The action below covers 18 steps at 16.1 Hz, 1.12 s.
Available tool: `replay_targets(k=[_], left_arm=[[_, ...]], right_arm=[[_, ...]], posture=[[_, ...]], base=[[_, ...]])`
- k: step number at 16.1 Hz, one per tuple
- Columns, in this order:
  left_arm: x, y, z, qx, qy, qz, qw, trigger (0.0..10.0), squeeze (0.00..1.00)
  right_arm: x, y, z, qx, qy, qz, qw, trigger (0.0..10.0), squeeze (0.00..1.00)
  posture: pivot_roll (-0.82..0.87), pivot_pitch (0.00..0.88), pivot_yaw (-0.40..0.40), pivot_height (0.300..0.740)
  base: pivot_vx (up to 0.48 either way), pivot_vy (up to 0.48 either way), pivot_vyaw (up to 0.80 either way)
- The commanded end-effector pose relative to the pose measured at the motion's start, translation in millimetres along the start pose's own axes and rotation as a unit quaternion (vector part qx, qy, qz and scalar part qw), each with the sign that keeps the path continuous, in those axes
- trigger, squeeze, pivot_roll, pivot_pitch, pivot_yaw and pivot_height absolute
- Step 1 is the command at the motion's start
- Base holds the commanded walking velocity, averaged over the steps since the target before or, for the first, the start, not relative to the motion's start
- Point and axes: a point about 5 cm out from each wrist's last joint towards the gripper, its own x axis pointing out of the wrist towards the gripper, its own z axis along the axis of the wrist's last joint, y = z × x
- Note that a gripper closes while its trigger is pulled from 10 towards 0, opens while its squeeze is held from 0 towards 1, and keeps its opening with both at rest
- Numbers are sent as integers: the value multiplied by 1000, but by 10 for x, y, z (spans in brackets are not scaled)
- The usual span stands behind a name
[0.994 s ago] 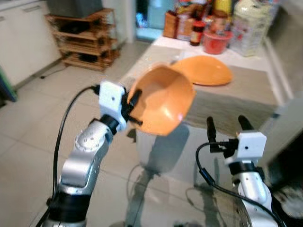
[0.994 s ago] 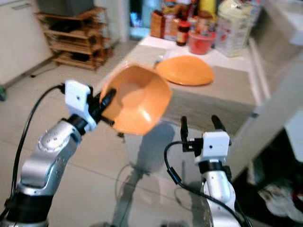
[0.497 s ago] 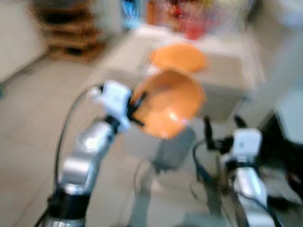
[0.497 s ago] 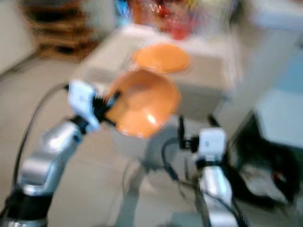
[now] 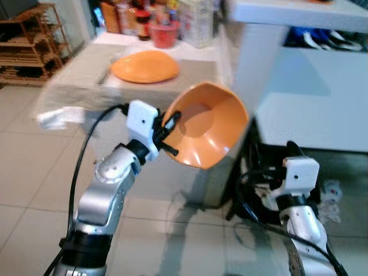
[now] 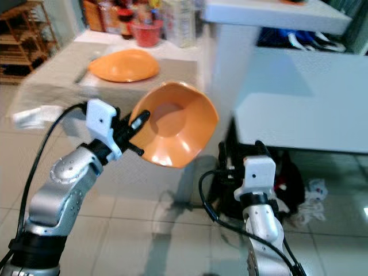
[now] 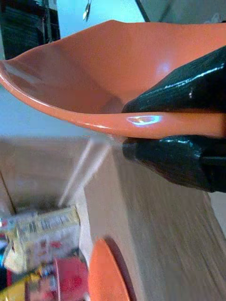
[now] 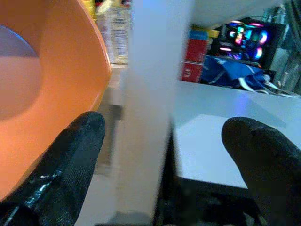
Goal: Setting the table
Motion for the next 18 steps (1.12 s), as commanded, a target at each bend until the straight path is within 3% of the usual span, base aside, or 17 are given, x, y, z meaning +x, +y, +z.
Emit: replay_targets(k=[1,4,7,10,14,17,18], left_arm=[[73,-84,178,8,-38,-22,999,0,0],[120,-19,107,32,-14,0,999,0,0],[40,214,-211,2,47,72,996,0,0],[-20,195,-271,-11,57,78,995,0,0],[61,141,-197,-1,42,67,997,0,0],[-135,271,-280,11,64,95,993,0,0],[-299,360,-347,30,84,117,989,0,0]], right_arm=[[4,-46,3,-2,-2,-7,1000,10000,0],[18,-33,-8,-1,-1,-5,1000,10000,0],[-2,1,-64,4,18,12,1000,10000,0],[-21,-2,-76,9,21,13,1000,10000,0],[-16,11,-64,11,17,14,1000,10000,0],[-104,-11,-72,10,18,13,1000,10000,0],[-172,-18,-66,5,22,18,1000,10000,0]], posture=[[-97,0,20,740],[-97,0,24,740],[-102,0,28,740],[-104,0,27,740],[-103,0,30,740],[-105,0,39,740],[-108,0,44,740]], base=[[0,-480,0],[0,-472,0],[0,-439,0],[0,-439,0],[0,-436,0],[0,-435,0],[0,-435,0]])
